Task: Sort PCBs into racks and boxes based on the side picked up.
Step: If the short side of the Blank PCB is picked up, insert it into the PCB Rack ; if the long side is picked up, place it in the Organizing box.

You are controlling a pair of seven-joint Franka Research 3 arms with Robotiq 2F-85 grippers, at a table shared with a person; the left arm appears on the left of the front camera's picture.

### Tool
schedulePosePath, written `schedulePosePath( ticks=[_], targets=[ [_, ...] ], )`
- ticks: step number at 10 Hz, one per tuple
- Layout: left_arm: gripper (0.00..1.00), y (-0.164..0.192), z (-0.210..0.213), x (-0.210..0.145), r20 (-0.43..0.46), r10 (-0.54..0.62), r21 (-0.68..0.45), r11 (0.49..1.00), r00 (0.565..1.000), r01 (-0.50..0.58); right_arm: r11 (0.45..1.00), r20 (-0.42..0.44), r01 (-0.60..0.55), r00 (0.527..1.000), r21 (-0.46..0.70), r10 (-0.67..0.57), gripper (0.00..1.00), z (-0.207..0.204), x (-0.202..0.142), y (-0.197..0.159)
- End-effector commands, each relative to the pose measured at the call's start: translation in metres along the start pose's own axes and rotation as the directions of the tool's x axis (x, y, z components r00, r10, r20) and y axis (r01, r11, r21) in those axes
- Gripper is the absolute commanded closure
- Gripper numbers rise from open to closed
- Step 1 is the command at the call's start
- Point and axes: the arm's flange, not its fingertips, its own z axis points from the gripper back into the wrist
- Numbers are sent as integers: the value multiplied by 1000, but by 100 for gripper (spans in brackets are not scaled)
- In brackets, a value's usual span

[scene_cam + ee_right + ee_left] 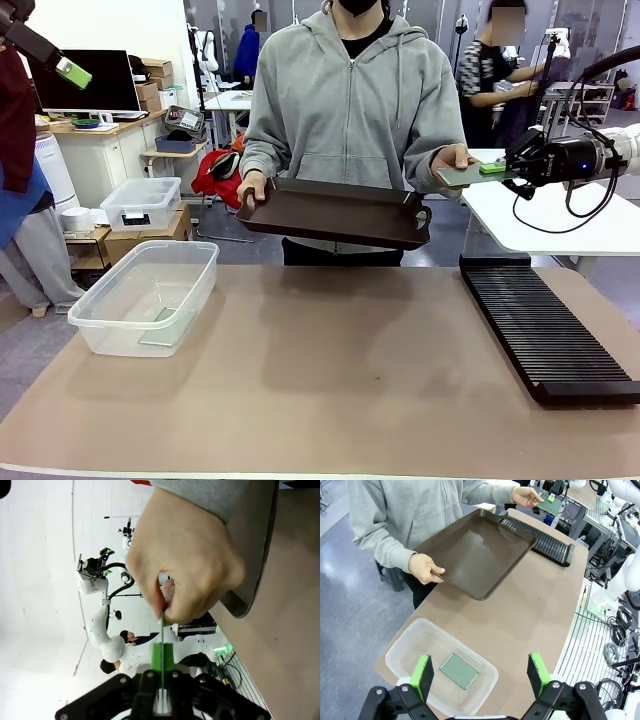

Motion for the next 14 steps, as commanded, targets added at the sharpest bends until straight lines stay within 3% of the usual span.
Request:
schedulePosePath(
  ticks=[1, 4, 8, 14],
  targets=[
    [0, 0, -1, -1, 5, 4, 5, 1000, 1000, -4, 1000, -9, -10, 1000, 3, 10, 100, -1, -1, 0],
    [0, 0, -1, -1, 5, 4, 5, 1000, 1000, -4, 1000, 0, 0, 1000, 0, 0, 98, 0, 0, 0],
    [0, 0, -1, -1, 5, 4, 5, 1000, 1000, -4, 994, 0, -104, 995, -36, 104, 98, 20, -18, 12],
    [0, 0, -1, -1, 5, 4, 5, 1000, 1000, -4, 997, 5, -73, 997, 17, 73, 98, 22, -14, 8]
  ],
)
